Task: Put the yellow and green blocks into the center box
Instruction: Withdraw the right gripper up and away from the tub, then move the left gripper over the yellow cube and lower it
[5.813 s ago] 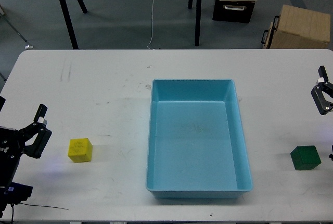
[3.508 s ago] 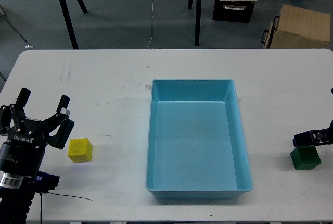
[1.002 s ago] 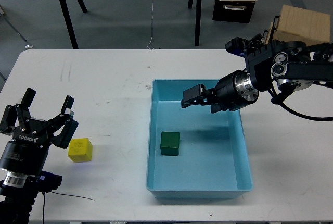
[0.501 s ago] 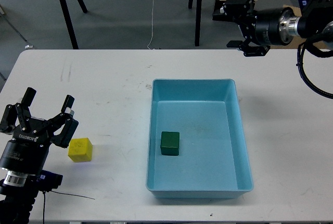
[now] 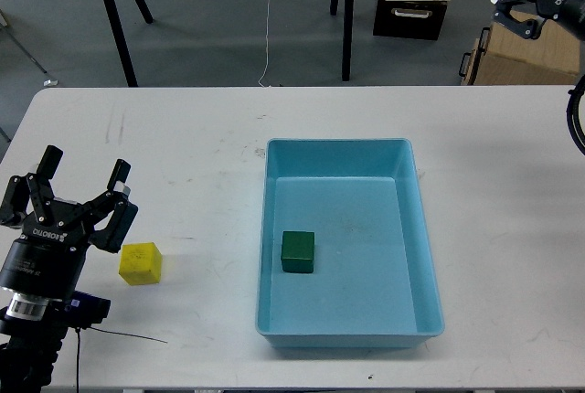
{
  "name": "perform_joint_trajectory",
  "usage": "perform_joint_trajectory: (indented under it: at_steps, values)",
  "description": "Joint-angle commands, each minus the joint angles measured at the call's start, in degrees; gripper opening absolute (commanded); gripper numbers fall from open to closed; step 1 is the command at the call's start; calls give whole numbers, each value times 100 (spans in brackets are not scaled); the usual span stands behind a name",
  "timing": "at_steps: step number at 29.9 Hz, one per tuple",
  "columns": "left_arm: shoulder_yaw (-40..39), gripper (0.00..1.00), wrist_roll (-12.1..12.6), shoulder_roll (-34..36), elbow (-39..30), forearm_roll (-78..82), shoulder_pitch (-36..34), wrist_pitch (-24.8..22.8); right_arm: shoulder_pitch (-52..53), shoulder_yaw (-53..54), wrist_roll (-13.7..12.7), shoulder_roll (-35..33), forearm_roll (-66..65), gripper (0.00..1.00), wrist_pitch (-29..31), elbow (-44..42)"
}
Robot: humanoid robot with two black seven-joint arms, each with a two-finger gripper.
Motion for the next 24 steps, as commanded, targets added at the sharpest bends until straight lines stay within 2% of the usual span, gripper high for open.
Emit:
perform_joint_trajectory:
  at_steps: [1,6,9,11,12,14,16,21,24]
  values:
    - [-14,100,-2,-3,-6,0,-12,0,-1615,1129,30,-51,323,100,0,904]
    - [-5,100,-2,-3,-6,9,-12,0,-4015,3054,30,45,350,100,0,2345]
    - [-101,100,-19,32,-6,0,-21,0,-4878,3408,13,422,394,100,0,2813]
    - [-180,100,-80,67,-6,0,-47,0,-5134,3400,-5,607,385,100,0,2858]
    - [-259,100,-194,41,-6,-8,-90,0,-5179,3339,-5,634,367,100,0,2840]
    - [-287,100,-597,32,-6,0,-161,0,-5188,3242,-14,634,332,100,0,2788]
    - [-251,100,-862,58,-50,9,-187,0,-5135,3084,-14,617,341,100,0,2700]
    - [-418,100,-872,111,-77,0,-188,0,-5126,3022,-5,529,341,100,0,2717]
    - [-550,100,-898,435,134,-8,-222,0,-5153,3022,-5,380,332,100,0,2726]
